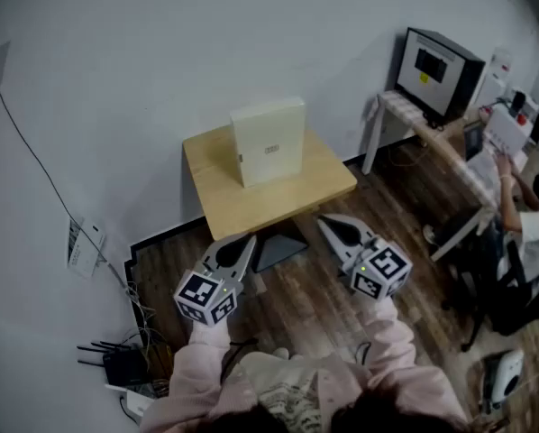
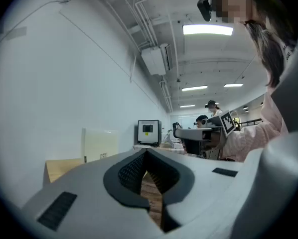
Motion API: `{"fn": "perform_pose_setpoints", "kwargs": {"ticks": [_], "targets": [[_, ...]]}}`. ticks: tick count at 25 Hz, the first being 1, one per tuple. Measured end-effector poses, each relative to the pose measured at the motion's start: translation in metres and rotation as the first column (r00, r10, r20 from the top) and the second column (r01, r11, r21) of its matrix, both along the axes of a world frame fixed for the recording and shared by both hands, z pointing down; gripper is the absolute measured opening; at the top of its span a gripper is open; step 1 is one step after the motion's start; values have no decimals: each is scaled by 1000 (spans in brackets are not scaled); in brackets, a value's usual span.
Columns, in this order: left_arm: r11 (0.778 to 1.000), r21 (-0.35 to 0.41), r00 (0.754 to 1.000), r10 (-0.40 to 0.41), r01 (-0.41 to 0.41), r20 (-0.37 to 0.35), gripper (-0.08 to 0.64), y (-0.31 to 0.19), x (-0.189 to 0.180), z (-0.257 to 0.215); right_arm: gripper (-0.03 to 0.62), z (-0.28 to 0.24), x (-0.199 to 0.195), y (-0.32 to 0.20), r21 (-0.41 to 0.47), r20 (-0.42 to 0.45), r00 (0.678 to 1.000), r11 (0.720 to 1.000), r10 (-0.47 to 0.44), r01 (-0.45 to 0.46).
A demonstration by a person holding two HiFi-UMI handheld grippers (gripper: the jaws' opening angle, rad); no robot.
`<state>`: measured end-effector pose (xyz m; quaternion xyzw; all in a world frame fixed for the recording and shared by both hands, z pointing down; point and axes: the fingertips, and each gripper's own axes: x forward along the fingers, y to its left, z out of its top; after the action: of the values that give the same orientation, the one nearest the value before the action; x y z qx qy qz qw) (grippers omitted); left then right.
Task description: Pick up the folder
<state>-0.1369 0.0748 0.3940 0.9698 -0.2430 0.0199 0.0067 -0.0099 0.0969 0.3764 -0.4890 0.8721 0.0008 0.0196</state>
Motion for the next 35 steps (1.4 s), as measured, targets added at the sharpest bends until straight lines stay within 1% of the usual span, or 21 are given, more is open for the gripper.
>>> {"fn": "perform_pose_setpoints", "kwargs": {"ticks": [7, 14, 18, 26, 30, 35], "targets": [[1000, -2, 1000, -13, 13, 2, -9, -8, -2, 0, -15, 1, -3, -6, 0, -7, 1000, 1000, -3, 3], [1000, -7, 1000, -19, 19, -2, -9, -12, 3, 1, -15, 1, 7, -5, -1, 5, 1000, 1000, 3, -3], [1000, -10, 1000, -25, 25, -12, -9, -12, 8, 2, -15, -1, 13, -2, 11, 38, 999, 1000, -7, 6], [998, -22, 998, -63, 62, -18, -8, -14, 12, 11, -15, 13, 28, -1, -7, 38, 999, 1000, -22, 22], [996, -37, 996, -80, 80, -24, -9, -19, 13, 16, -15, 14, 29, -8, -9, 42, 999, 999, -35, 35], [996, -42, 996, -84, 83, -23, -9, -30, 16, 17, -15, 15, 28, -25, -14, 34, 998, 999, -47, 47]]}}
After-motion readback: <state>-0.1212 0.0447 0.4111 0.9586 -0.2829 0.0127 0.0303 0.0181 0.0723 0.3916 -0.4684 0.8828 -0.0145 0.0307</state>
